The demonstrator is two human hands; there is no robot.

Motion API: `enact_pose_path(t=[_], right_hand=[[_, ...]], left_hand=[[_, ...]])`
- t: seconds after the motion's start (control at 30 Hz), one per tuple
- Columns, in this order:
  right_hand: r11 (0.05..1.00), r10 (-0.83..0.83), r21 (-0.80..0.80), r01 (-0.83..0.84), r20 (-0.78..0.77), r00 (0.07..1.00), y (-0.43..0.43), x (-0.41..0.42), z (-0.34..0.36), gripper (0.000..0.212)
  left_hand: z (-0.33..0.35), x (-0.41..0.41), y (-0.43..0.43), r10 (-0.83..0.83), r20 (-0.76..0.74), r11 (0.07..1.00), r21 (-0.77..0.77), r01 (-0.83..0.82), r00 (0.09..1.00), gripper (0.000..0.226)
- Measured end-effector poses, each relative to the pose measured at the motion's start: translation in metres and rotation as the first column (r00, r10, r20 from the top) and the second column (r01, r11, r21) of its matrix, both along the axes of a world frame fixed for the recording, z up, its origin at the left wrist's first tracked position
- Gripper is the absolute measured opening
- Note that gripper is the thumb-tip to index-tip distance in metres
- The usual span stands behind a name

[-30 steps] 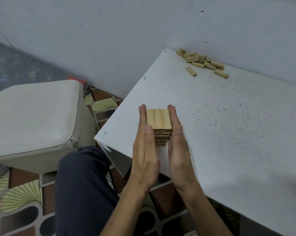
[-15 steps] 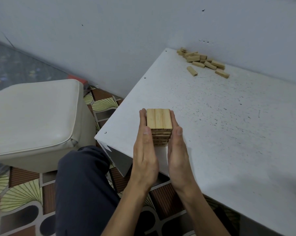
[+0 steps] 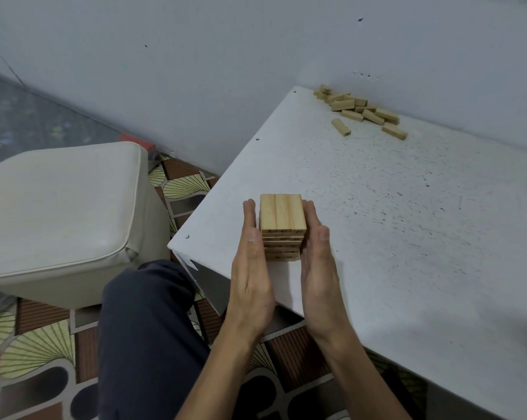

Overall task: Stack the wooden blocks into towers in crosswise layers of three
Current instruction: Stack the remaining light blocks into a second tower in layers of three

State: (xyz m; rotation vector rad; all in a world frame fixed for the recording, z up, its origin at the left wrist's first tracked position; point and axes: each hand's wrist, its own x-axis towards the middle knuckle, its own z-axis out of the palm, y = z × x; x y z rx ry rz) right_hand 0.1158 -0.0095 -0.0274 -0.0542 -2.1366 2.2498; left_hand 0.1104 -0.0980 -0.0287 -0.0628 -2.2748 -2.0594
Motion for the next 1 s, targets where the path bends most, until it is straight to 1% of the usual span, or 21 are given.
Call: enact_pose_path(t=[0.13, 0.27, 0.33, 0.5, 0.6, 0.67, 0.7, 0.77, 0.83, 0.9, 0.97, 1.0], right_hand=[[1.000, -0.003, -0.025, 0.004, 0.050, 0.999, 0.000, -0.003, -0.004, 0.096], [1.000, 0.021, -0.016, -0.020, 0.058, 0.998, -0.001, -0.004, -0.007, 0.093], [1.000, 0.026, -0.013, -0.025, 0.049, 0.998, -0.002, -0.004, -0.006, 0.090], [0.999, 0.032, -0.005, -0.032, 0.048, 0.998, -0.002, -0.004, -0.007, 0.093], [1.000, 0.023, 0.001, -0.023, 0.061, 0.998, 0.000, -0.003, -0.006, 0.092], [0.999, -0.003, 0.040, 0.001, 0.050, 0.999, 0.008, -0.004, -0.002, 0.087], [0.997, -0.015, 0.075, 0.013, 0.034, 0.999, 0.015, -0.006, 0.001, 0.080], [0.992, -0.021, 0.122, 0.022, -0.009, 1.000, 0.033, -0.012, 0.008, 0.072], [0.989, 0.018, 0.149, -0.010, -0.051, 0.999, 0.054, -0.017, 0.014, 0.074], [0.980, 0.083, 0.186, -0.069, -0.066, 0.994, 0.069, -0.021, 0.020, 0.074], [0.971, 0.105, 0.223, -0.089, -0.063, 0.992, 0.079, -0.026, 0.026, 0.067], [0.969, 0.087, 0.237, -0.070, -0.063, 0.994, 0.082, -0.029, 0.029, 0.061]], left_hand=[[0.000, 0.000, -0.002, -0.030, 0.054, 0.999, 0.044, 0.028, 0.998, 0.069], [-0.001, 0.000, -0.002, -0.047, 0.080, 0.998, 0.053, 0.043, 0.996, 0.073], [0.000, -0.001, -0.001, -0.052, 0.085, 0.998, 0.041, 0.049, 0.995, 0.077], [0.001, -0.001, -0.001, -0.052, 0.081, 0.998, 0.024, 0.050, 0.995, 0.081], [0.002, 0.000, -0.002, -0.050, 0.064, 0.999, 0.024, 0.049, 0.997, 0.078], [0.003, -0.001, -0.007, -0.050, 0.034, 0.998, 0.030, 0.049, 0.998, 0.071], [0.004, -0.003, -0.012, -0.054, 0.019, 0.998, 0.039, 0.053, 0.998, 0.070], [0.006, -0.009, -0.026, -0.075, -0.008, 0.997, 0.034, 0.075, 0.997, 0.079], [0.007, -0.017, -0.039, -0.108, -0.019, 0.994, -0.002, 0.108, 0.994, 0.091], [0.007, -0.024, -0.049, -0.135, -0.029, 0.990, -0.052, 0.133, 0.990, 0.099], [0.009, -0.030, -0.055, -0.153, -0.046, 0.985, -0.085, 0.149, 0.987, 0.096], [0.012, -0.034, -0.056, -0.157, -0.065, 0.984, -0.096, 0.151, 0.985, 0.089]])
